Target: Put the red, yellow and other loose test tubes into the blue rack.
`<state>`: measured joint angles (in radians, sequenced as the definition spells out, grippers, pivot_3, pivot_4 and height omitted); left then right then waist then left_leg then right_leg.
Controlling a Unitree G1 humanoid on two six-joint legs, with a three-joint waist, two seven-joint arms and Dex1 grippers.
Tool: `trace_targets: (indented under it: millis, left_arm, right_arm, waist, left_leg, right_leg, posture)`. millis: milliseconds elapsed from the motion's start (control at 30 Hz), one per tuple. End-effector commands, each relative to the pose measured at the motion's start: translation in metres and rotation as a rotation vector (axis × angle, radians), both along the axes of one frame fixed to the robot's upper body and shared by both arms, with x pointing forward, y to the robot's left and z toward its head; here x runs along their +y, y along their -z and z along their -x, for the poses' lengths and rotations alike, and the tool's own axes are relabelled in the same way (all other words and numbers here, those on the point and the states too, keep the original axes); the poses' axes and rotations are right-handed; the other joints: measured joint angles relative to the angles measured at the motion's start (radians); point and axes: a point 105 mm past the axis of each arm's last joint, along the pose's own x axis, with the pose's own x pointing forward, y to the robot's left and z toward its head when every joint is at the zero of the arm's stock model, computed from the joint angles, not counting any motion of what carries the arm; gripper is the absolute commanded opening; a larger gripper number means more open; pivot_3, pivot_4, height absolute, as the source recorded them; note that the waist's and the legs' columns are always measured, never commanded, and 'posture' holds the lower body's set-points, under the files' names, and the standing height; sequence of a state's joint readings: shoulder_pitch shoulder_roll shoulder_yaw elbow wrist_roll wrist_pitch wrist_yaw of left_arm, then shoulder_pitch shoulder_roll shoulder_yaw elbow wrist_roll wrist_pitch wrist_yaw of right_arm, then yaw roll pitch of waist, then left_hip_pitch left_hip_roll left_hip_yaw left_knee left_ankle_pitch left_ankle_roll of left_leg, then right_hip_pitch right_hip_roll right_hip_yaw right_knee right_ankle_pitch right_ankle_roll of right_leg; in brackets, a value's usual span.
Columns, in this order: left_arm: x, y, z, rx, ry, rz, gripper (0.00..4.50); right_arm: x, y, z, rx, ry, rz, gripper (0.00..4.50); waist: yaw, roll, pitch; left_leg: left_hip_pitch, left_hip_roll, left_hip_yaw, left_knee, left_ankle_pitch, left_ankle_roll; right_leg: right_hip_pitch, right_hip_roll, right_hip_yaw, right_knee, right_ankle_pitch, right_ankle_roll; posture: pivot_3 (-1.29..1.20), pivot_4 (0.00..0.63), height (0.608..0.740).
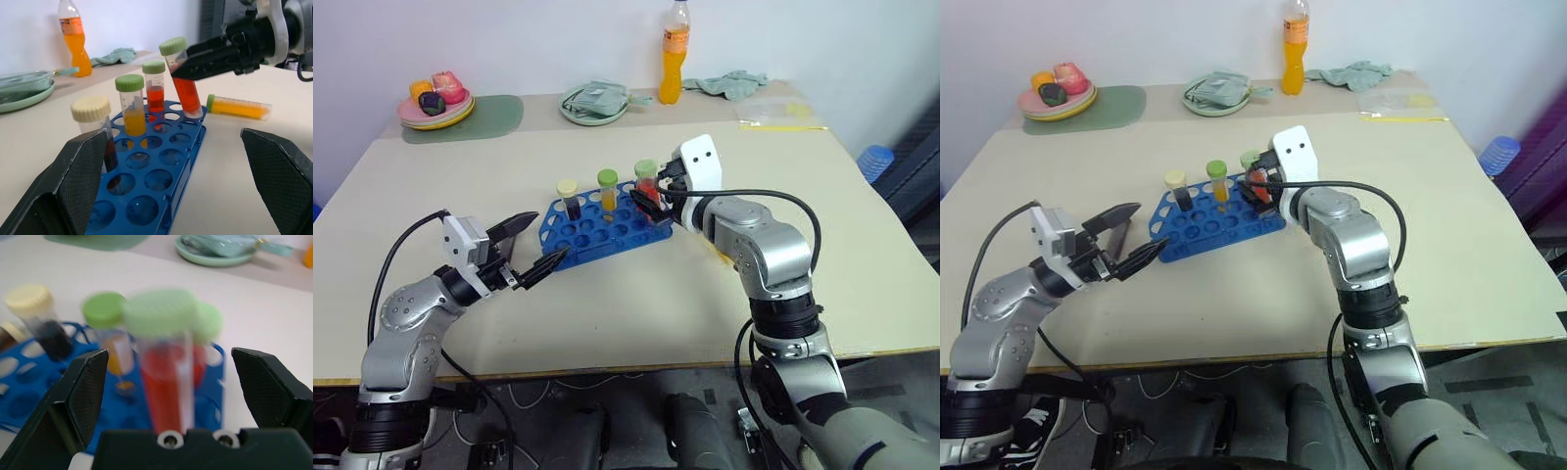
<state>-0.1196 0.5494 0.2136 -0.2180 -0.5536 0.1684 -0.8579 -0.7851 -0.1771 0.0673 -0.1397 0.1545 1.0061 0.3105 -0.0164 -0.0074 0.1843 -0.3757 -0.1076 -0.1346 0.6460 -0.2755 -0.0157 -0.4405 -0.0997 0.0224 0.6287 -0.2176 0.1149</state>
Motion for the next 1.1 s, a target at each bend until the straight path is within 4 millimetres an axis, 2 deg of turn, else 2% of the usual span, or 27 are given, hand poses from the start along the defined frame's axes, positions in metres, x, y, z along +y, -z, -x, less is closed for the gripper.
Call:
trace_targets:
  millis: [33, 100, 233, 267, 400, 567, 767, 1100]
  left_arm:
    - [-0.002, -0.01, 0.004, -0.049, 0.003, -0.007, 4.5]
    - [-0.002, -0.01, 0.004, -0.05, 0.002, -0.007, 4.5]
    - [-0.003, -0.01, 0.004, -0.049, 0.002, -0.006, 4.5]
    - [-0.003, -0.01, 0.004, -0.049, 0.002, -0.006, 4.5]
    - [-0.003, -0.011, 0.005, -0.049, 0.002, -0.008, 4.5]
    - [-0.002, -0.012, 0.004, -0.05, -0.002, -0.011, 4.5]
    - [-0.001, -0.014, 0.003, -0.054, -0.003, -0.01, 4.5]
    - [-0.001, -0.017, 0.001, -0.06, 0.0, -0.013, 4.5]
  right_arm:
    - [0.004, -0.015, 0.003, -0.047, -0.023, -0.019, 3.93]
    - [0.004, -0.014, 0.003, -0.045, -0.023, -0.022, 3.18]
    - [0.003, -0.014, 0.002, -0.045, -0.017, -0.027, 1.03]
    - [0.003, -0.013, 0.002, -0.045, -0.014, -0.027, 0.78]
    - [-0.001, -0.013, 0.0, -0.046, 0.006, -0.031, 0.75]
    - [-0.003, -0.02, 0.004, -0.104, -0.017, -0.125, 0.75]
    - [-0.012, -0.003, 0.015, -0.146, -0.039, -0.148, 0.75]
    - [-0.016, 0.013, 0.023, -0.189, -0.039, -0.241, 0.75]
  waist:
    - [0.002, 0.0, 0.0]
    - [0.001, 0.0, 0.0]
    - [-0.002, 0.0, 0.0]
    - [-0.003, 0.0, 0.0]
    - [-0.002, 0.0, 0.0]
    - [-0.001, 0.0, 0.0]
    - [-0.001, 0.0, 0.0]
    - [-0.001, 0.0, 0.0]
  left_leg:
    - [0.0, 0.0, 0.0, 0.0, 0.0, 0.0]
    - [0.0, 0.0, 0.0, 0.0, 0.0, 0.0]
    - [0.0, 0.0, 0.0, 0.0, 0.0, 0.0]
    - [0.0, 0.0, 0.0, 0.0, 0.0, 0.0]
    - [0.0, 0.0, 0.0, 0.0, 0.0, 0.0]
    - [0.0, 0.0, 0.0, 0.0, 0.0, 0.0]
    - [0.0, 0.0, 0.0, -0.001, 0.0, 0.0]
    - [0.0, 0.0, 0.0, -0.001, 0.0, 0.0]
  right_leg:
    - [0.0, 0.0, 0.0, 0.0, 0.0, 0.0]
    - [0.0, 0.0, 0.0, 0.0, 0.0, 0.0]
    - [0.0, 0.0, 0.0, 0.0, 0.0, 0.0]
    - [0.0, 0.0, 0.0, 0.0, 0.0, 0.0]
    - [-0.001, 0.0, 0.0, 0.0, 0.0, 0.0]
    - [-0.001, 0.0, 0.0, 0.0, 0.0, 0.0]
    - [-0.001, 0.0, 0.0, 0.0, 0.0, 0.0]
    - [-0.001, 0.0, 0.0, 0.0, 0.0, 0.0]
  posture:
    - [0.0, 0.15, 0.74]
    - [0.0, 0.15, 0.74]
    - [0.0, 0.15, 0.74]
    - [0.0, 0.15, 0.74]
    - [0.0, 0.15, 0.74]
    - [0.0, 0.15, 0.74]
    - [0.0, 0.15, 0.74]
    - [0.0, 0.15, 0.74]
